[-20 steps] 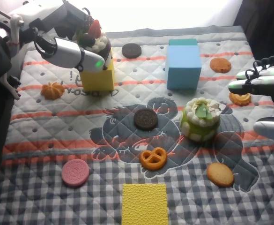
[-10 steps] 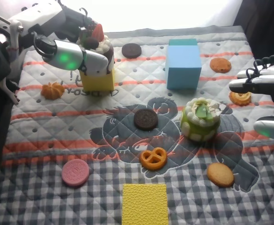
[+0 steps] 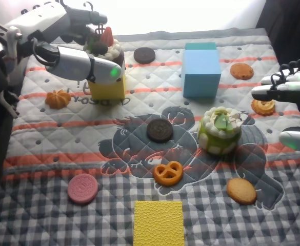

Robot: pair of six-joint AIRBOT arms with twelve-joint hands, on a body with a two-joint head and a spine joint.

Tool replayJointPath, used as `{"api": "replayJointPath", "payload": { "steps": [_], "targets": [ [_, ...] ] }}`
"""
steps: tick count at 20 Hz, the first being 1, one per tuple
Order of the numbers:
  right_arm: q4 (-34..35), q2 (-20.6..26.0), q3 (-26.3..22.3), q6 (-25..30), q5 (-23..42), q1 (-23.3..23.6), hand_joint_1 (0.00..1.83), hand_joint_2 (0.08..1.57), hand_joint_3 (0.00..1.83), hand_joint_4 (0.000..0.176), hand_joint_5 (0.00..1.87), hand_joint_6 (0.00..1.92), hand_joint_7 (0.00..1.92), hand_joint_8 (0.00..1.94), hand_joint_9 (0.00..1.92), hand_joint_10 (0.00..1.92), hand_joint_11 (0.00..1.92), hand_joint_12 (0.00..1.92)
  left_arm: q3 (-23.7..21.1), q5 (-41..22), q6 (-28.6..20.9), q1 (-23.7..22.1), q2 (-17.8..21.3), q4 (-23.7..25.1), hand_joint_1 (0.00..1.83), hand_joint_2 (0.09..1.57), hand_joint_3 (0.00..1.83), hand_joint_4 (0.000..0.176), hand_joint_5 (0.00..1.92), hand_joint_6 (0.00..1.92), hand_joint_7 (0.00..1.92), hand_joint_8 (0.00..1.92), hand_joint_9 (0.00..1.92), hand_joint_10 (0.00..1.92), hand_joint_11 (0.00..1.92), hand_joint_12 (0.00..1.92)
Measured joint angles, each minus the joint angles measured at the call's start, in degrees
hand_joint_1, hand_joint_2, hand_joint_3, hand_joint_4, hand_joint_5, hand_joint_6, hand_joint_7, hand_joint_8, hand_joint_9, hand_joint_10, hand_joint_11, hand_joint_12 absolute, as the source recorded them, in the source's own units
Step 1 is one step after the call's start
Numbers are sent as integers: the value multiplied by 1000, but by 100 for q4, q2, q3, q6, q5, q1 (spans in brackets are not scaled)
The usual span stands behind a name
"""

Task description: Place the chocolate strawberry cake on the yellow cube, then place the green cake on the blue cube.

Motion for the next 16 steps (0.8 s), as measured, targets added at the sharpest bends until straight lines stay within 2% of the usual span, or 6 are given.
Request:
{"api": "replayJointPath", "payload": {
  "steps": [1,2,3,7,12,16],
  "targets": [
    [-2,0,0,0,13,0,369,1267,0,56,467,0,409,0,393,0,410,0,-42,-68,0,0,24,9,592,764,0,100,215,0,375,0,418,108,4,1176],
    [0,2,0,0,11,0,363,1262,0,57,457,0,405,0,383,0,374,0,-125,-199,-7,15,83,20,570,769,2,151,67,10,183,4,233,15,0,842],
    [0,2,0,0,9,0,343,1253,0,74,433,0,379,0,361,0,356,0,-249,-413,-7,70,157,42,575,762,0,171,39,3,118,4,163,7,0,676],
    [55,-52,0,0,48,20,320,1182,0,15,431,2,397,5,395,8,420,25,-1115,-1222,-210,706,750,282,600,779,7,176,0,0,1,0,43,3,0,488],
    [-15,-378,181,2,-50,385,394,1117,0,32,376,0,378,0,342,0,334,0,-1982,-2448,-1711,1993,1534,741,666,767,1,134,0,0,0,0,0,0,0,0],
    [-330,-654,400,33,-509,925,526,1094,0,0,383,7,380,6,367,12,371,22,-2656,-3475,-1764,2883,1967,852,802,776,3,165,0,0,0,0,0,0,0,0]
  ]
}}
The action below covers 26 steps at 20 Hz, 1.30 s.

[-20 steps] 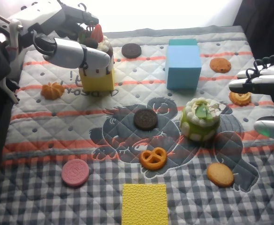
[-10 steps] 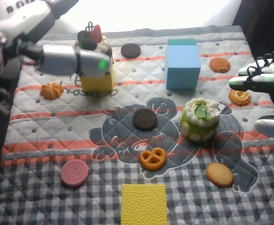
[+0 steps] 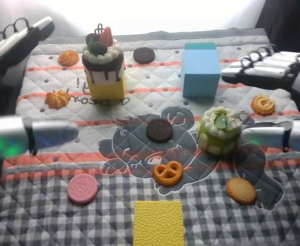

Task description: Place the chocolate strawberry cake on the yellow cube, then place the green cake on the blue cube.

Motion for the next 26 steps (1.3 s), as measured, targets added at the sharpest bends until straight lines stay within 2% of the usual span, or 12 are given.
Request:
{"api": "replayJointPath", "payload": {
  "steps": [5,6,7,8,10,12,15,16,17,18,22,26],
  "targets": [
    [-407,-297,256,170,-734,264,604,1093,0,0,400,0,436,7,387,0,330,34,-173,-444,-4,382,52,-214,808,758,0,117,0,0,0,0,0,0,0,0],
    [-448,-319,273,173,-831,306,631,1085,0,37,398,0,449,9,407,7,349,43,-173,-459,-4,385,52,-197,829,759,0,117,0,0,0,0,0,0,0,0],
    [-476,-337,297,179,-866,306,631,1085,0,37,398,0,449,9,407,7,349,43,-173,-461,-9,385,52,-192,829,759,0,117,0,0,0,0,0,0,0,0],
    [-503,-391,326,184,-955,345,722,1056,0,96,418,2,501,6,487,12,406,85,-173,-466,-42,385,50,-188,816,770,1,113,0,0,0,0,0,0,0,0],
    [-542,-496,398,181,-1082,391,752,1040,7,98,447,2,529,2,522,4,399,278,-173,-466,-68,391,50,-195,790,768,0,119,4,1,0,0,0,0,0,0],
    [-592,-557,422,190,-1165,472,814,1035,1,84,487,1,592,1,612,5,305,790,-173,-455,-92,428,50,-216,806,772,2,117,7,2,0,0,0,0,0,0],
    [-645,-581,452,192,-1163,487,987,1039,1,19,677,3,853,48,938,150,482,1231,-151,-470,-308,481,24,-208,810,773,1,152,1,0,0,0,0,0,0,0],
    [-621,-579,452,192,-1165,487,1267,1101,4,0,838,23,927,854,909,644,589,1421,-122,-452,-358,494,4,-216,797,773,2,142,0,0,0,0,0,0,0,0],
    [-597,-579,459,195,-1139,487,1249,1141,23,0,869,705,914,1242,839,1050,634,1627,-111,-439,-422,494,-2,-262,781,779,4,132,0,0,0,0,0,0,0,0],
    [-581,-579,457,205,-1121,487,1251,1150,8,0,898,838,923,1310,841,1282,690,1680,-114,-444,-428,494,-2,-260,788,786,7,122,0,0,0,0,0,0,0,0],
    [-632,-590,457,208,-1130,560,1199,1193,0,0,819,1106,864,1348,807,1245,695,1487,-114,-468,-450,575,-2,-295,794,780,4,138,2,1,0,0,0,0,0,0],
    [-597,-444,511,264,-901,922,1266,1139,0,0,976,836,913,1274,752,1309,592,1651,-114,-481,-476,579,-2,-297,788,784,4,140,5,2,0,0,0,0,0,0]
  ]
}}
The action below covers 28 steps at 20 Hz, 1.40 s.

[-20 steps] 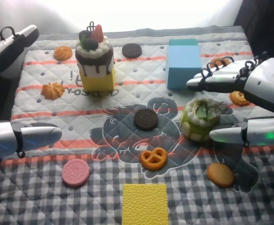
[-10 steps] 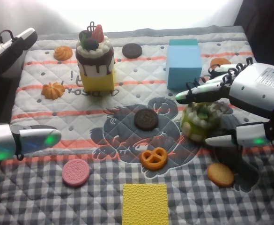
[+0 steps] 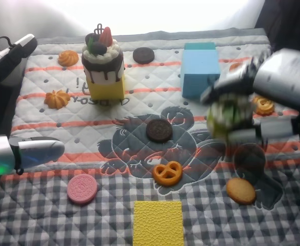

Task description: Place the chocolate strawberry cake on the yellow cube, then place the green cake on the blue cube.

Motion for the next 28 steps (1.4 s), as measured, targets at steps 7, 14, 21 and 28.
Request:
{"api": "replayJointPath", "payload": {
  "steps": [7,14,21,28],
  "targets": [
    [466,-420,629,0,271,861,1366,1110,0,0,888,1165,1006,879,960,1069,800,1138,2,2,-59,48,-37,-31,789,792,7,108,16,3,0,0,0,0,0,0],
    [551,-977,1196,2,-590,1281,1351,1138,1,0,874,1046,894,1100,919,1246,725,1378,55,33,-129,50,-61,-35,799,776,0,124,22,5,0,0,0,0,0,0],
    [605,-1054,1384,2,-981,1281,1371,1124,1,0,835,1016,975,1023,960,1226,795,1297,72,11,-216,68,-61,-44,808,777,0,113,18,0,0,0,0,0,0,0],
    [627,-1154,1445,4,-1154,1281,1131,1062,0,0,781,476,759,444,685,636,480,1213,72,4,-256,68,-66,-44,800,786,4,99,24,1,0,0,0,0,0,0]
  ]
}}
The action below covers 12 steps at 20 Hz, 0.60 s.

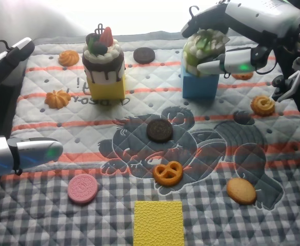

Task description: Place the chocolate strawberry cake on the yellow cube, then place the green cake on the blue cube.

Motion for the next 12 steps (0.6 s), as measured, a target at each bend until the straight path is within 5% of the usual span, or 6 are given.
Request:
{"api": "replayJointPath", "payload": {
  "steps": [1,3,4,9,12],
  "targets": [
    [13,0,0,-2,0,0,1088,1030,0,0,789,177,756,239,682,534,461,1202,0,-2,-2,0,0,-2,808,790,5,97,24,1,0,0,0,0,0,0],
    [59,0,-7,0,0,0,1008,1026,0,0,764,13,742,41,679,321,392,1108,0,-2,-24,0,0,-2,799,785,2,105,31,3,0,0,0,0,0,0],
    [90,2,-28,0,-2,0,959,1035,0,0,732,2,724,10,688,226,357,1087,0,-4,-44,4,0,-2,802,784,2,118,35,5,0,0,0,0,0,0],
    [74,33,-98,2,-7,-2,924,1019,1,0,647,3,717,7,680,174,217,1207,0,-26,-109,28,0,-4,814,798,7,102,40,5,0,0,0,0,0,0],
    [87,85,-127,-2,-11,-13,912,1034,0,0,649,0,724,3,666,234,229,1276,0,-61,-151,63,0,0,830,811,12,111,46,6,0,0,0,0,0,0]
  ]
}}
